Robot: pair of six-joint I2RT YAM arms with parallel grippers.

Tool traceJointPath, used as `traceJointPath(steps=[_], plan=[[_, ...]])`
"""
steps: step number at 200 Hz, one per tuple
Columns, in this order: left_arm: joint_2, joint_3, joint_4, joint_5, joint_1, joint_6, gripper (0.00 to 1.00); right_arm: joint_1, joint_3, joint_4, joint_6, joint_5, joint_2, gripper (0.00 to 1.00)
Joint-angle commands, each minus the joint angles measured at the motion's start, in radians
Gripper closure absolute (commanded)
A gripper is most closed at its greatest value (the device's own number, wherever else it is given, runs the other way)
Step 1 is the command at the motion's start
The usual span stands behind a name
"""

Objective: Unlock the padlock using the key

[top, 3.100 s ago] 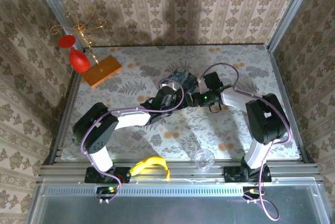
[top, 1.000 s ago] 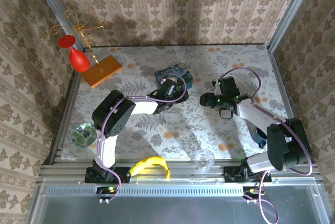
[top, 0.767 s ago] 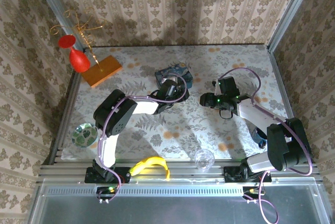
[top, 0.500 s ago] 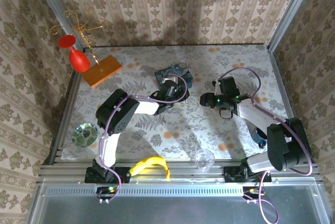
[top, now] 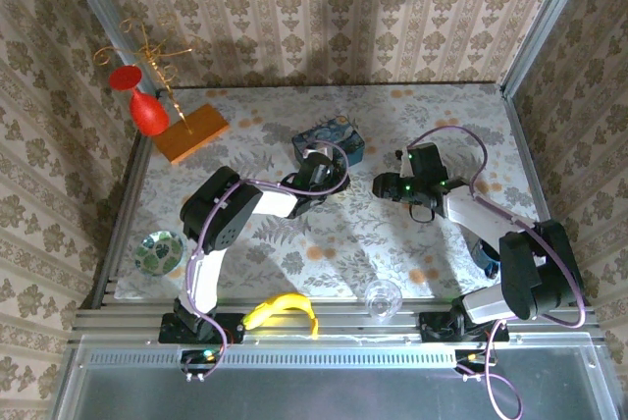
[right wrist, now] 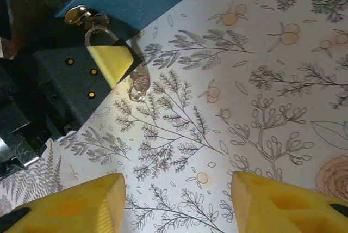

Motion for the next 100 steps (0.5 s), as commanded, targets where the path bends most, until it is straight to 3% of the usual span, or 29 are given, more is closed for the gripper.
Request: traceJointPath(steps=[1,32,68,100], plan=[[-0.049,-0.007,-0.024,0.047,0.018,-0.046,0.99,0.033,-0.010,0.035,-0.049,0.038,0.034,0.47],[-0.090,-0.008,-0.071,0.083,0.031,-0.107,1.00,0.065,-0.007,0.073,-0.073,0.081,0.092,0.49],[-0.101,-0.009,-0.134,0.158,0.059,-0.267,1.00,0.126,0.010,0.118,-0.114,0.130,0.148,0.53],[-0.117,0.007,-0.211,0.197,0.069,-0.293,1.00,0.179,0.016,0.159,-0.151,0.173,0.162,0.56]])
